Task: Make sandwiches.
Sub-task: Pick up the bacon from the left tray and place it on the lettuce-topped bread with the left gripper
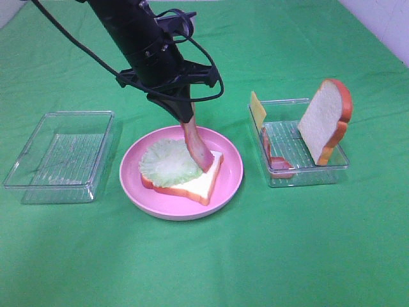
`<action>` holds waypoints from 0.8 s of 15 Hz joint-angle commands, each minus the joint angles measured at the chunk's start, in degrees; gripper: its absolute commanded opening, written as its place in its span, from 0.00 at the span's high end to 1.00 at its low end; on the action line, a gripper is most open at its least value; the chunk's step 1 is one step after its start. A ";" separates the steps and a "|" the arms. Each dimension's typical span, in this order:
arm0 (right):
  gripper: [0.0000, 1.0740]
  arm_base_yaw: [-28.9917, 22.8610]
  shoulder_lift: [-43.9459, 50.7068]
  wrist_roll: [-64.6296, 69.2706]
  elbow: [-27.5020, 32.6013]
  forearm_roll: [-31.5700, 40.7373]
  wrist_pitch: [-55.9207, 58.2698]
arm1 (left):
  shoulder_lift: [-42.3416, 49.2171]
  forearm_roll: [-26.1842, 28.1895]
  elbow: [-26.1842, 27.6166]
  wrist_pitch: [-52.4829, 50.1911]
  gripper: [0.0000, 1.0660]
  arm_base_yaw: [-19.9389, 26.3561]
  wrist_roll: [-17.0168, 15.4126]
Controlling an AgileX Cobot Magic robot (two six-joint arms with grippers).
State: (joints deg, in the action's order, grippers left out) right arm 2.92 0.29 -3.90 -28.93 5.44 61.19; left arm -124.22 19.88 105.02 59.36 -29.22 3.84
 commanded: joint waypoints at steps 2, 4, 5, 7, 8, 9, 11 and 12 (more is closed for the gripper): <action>0.33 0.34 0.46 -0.63 -0.17 -0.23 -0.69 | -3.38 -4.41 0.11 1.72 1.00 -0.17 -2.06; 0.33 0.34 0.46 -0.63 -0.17 -0.23 -0.69 | -3.67 -4.47 0.11 2.29 1.00 -0.17 -2.23; 0.33 0.34 0.46 -0.63 -0.17 -0.23 -0.69 | -3.44 -4.47 0.11 2.29 0.99 -0.17 -2.23; 0.33 0.34 0.46 -0.63 -0.17 -0.23 -0.69 | -3.38 -4.47 0.17 2.64 0.85 -0.17 -2.23; 0.33 0.34 0.46 -0.63 -0.17 -0.23 -0.69 | -3.38 -4.53 0.17 3.04 0.72 -0.17 -2.35; 0.33 0.34 0.46 -0.63 -0.17 -0.23 -0.69 | -2.23 -8.02 0.40 3.21 0.44 -0.17 -3.84; 0.33 0.34 0.46 -0.63 -0.17 -0.23 -0.69 | -1.09 -12.15 1.60 4.13 0.38 -0.17 -4.81; 0.33 0.34 0.46 -0.63 -0.17 -0.23 -0.69 | -0.29 -14.44 2.69 6.07 0.38 -0.17 -4.87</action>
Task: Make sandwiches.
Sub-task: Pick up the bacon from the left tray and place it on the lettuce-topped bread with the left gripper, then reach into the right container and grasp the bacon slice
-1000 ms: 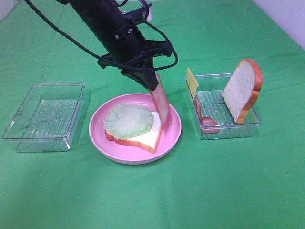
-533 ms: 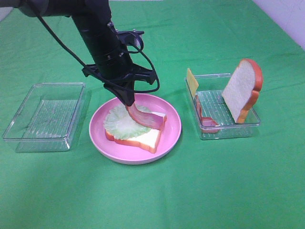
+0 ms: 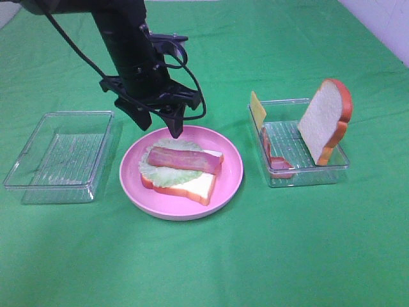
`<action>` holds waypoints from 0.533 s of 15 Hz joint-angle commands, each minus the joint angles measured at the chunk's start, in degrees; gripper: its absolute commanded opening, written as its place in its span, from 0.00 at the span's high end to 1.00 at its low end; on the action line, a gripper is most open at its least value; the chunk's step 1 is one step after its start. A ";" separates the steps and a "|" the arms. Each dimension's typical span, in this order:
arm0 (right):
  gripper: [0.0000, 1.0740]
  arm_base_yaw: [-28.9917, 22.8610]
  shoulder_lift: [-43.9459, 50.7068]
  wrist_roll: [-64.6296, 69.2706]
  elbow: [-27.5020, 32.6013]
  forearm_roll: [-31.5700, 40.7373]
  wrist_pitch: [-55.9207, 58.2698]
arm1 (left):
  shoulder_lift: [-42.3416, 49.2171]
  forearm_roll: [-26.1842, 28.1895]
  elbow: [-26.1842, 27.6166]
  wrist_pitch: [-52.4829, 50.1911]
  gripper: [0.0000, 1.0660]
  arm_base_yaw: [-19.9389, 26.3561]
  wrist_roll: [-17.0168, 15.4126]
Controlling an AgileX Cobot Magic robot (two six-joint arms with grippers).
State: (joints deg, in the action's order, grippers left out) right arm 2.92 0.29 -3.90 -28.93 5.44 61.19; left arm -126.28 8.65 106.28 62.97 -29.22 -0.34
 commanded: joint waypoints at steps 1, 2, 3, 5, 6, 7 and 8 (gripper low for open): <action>0.33 0.34 0.46 -0.63 -0.17 -0.23 -0.69 | 2.69 -4.13 2.81 4.93 0.38 -0.17 -0.80; 0.33 0.34 0.46 -0.63 -0.17 -0.23 -0.69 | 3.38 -4.47 3.38 6.19 0.38 -0.17 -0.92; 0.33 0.34 0.46 -0.63 -0.17 -0.23 -0.69 | 4.87 -4.87 4.07 9.22 0.38 -0.17 -1.60; 0.33 0.34 0.46 -0.63 -0.17 -0.23 -0.69 | 10.54 -5.04 3.44 10.89 0.38 -0.17 -3.67; 0.33 0.34 0.46 -0.63 -0.17 -0.23 -0.69 | 11.69 -5.04 3.21 10.89 0.38 -0.17 -3.72; 0.33 0.34 0.46 -0.63 -0.17 -0.23 -0.69 | 14.21 -5.10 2.18 10.89 0.38 -0.17 -3.72; 0.33 0.34 0.46 -0.63 -0.17 -0.23 -0.69 | 17.19 -5.10 0.11 10.89 0.38 -0.17 -3.72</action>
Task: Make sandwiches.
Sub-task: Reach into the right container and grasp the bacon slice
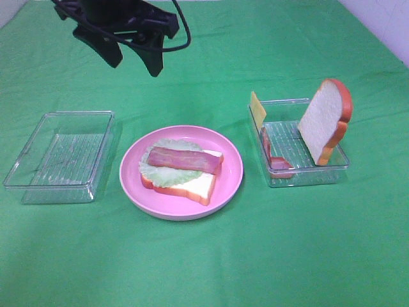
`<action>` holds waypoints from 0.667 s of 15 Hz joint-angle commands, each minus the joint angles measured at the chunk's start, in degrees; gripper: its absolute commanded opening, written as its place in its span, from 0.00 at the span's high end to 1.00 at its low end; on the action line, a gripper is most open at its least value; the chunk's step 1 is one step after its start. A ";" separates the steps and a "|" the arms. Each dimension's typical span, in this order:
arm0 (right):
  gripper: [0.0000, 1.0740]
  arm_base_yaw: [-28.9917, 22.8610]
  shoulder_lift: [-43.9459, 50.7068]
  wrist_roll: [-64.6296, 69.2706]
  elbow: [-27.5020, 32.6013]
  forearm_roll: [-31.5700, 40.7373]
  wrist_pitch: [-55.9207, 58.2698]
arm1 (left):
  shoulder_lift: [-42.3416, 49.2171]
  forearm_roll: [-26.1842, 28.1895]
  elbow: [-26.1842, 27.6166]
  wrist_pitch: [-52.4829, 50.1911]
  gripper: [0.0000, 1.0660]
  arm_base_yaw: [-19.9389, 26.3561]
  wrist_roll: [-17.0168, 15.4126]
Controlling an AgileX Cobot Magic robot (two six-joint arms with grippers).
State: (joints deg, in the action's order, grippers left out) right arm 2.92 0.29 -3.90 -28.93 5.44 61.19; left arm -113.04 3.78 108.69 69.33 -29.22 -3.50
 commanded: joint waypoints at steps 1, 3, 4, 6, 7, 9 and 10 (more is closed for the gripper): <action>0.33 0.34 0.46 -0.63 -0.17 -0.23 -0.69 | 7.68 -0.23 -5.27 4.53 0.38 -0.17 -0.57; 0.33 0.34 0.46 -0.63 -0.17 -0.23 -0.69 | 15.70 -0.17 -12.55 4.53 0.38 -0.17 -0.57; 0.33 0.34 0.46 -0.63 -0.17 -0.23 -0.69 | 22.06 -0.52 -19.19 4.47 0.38 -0.17 -0.52; 0.33 0.34 0.46 -0.63 -0.17 -0.23 -0.69 | 28.53 -0.69 -26.30 4.47 0.38 -0.17 -0.52; 0.33 0.34 0.46 -0.63 -0.17 -0.23 -0.69 | 33.29 -0.69 -30.88 4.47 0.38 -0.17 -0.52; 0.33 0.34 0.46 -0.63 -0.17 -0.23 -0.69 | 41.94 -0.69 -38.33 4.47 0.38 -0.17 -0.11; 0.33 0.34 0.46 -0.63 -0.17 -0.23 -0.69 | 48.82 -0.69 -43.20 4.41 0.38 -0.17 0.63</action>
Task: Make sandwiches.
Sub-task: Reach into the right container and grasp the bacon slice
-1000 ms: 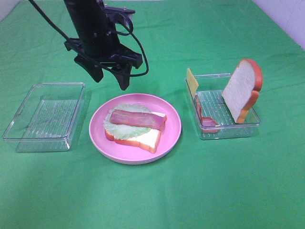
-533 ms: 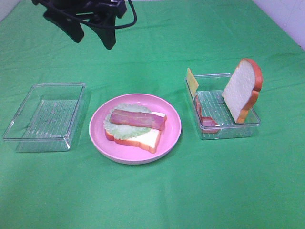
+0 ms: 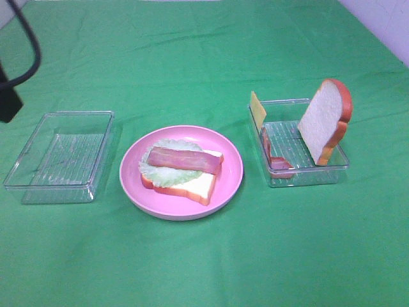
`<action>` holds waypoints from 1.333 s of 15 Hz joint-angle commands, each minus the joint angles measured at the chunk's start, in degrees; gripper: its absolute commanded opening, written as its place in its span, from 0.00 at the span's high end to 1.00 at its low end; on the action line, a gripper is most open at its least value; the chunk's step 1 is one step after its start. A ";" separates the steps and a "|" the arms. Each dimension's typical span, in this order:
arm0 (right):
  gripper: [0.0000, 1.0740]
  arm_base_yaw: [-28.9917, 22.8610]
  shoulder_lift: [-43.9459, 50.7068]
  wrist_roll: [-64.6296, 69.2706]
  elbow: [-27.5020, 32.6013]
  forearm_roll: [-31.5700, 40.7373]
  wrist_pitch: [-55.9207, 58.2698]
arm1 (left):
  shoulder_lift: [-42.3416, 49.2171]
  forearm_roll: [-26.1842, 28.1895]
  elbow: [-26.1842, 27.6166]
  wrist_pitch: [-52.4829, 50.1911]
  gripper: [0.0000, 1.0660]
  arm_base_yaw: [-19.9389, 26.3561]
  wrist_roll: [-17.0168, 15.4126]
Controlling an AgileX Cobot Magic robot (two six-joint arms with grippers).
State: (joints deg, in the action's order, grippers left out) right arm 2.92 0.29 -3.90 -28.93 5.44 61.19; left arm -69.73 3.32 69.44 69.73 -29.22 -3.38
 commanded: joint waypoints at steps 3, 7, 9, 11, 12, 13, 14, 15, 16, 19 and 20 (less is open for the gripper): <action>0.33 0.34 0.46 -0.63 -0.17 -0.23 -0.69 | 17.76 -0.23 -12.26 3.67 0.38 -0.17 1.03; 0.33 0.34 0.46 -0.63 -0.17 -0.23 -0.69 | 36.38 -0.23 -24.69 0.11 0.38 -0.17 1.15; 0.33 0.34 0.46 -0.63 -0.17 -0.23 -0.69 | 42.91 -0.74 -28.71 -0.23 0.38 -0.17 2.98; 0.33 0.34 0.46 -0.63 -0.17 -0.23 -0.69 | 50.48 -2.18 -33.86 -1.26 0.38 -0.17 4.07; 0.33 0.34 0.46 -0.63 -0.17 -0.23 -0.69 | 51.97 -2.29 -35.18 -1.95 0.38 -0.17 4.07; 0.33 0.34 0.46 -0.63 -0.17 -0.23 -0.69 | 55.52 -2.35 -37.87 -3.32 0.38 -0.17 4.07; 0.33 0.34 0.46 -0.63 -0.17 -0.23 -0.69 | 58.38 -2.29 -38.39 -4.35 0.38 -0.17 4.07; 0.33 0.34 0.46 -0.63 -0.17 -0.23 -0.69 | 63.37 -2.35 -38.27 -4.81 0.38 -0.17 4.07; 0.33 0.34 0.46 -0.63 -0.17 -0.23 -0.69 | 65.15 -2.23 -38.33 -3.84 0.38 -0.17 4.07; 0.33 0.34 0.34 -0.63 -0.17 -0.34 -0.80 | 69.27 -2.18 -38.39 -3.67 0.38 -0.17 4.07; 0.33 0.34 -0.17 -0.63 -0.17 -0.29 -0.86 | 70.36 -2.18 -38.39 -3.67 0.38 -0.17 4.07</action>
State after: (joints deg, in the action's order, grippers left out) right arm 2.92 0.29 -3.90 -28.93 5.44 61.19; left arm -0.40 0.92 31.17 66.18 -29.22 0.57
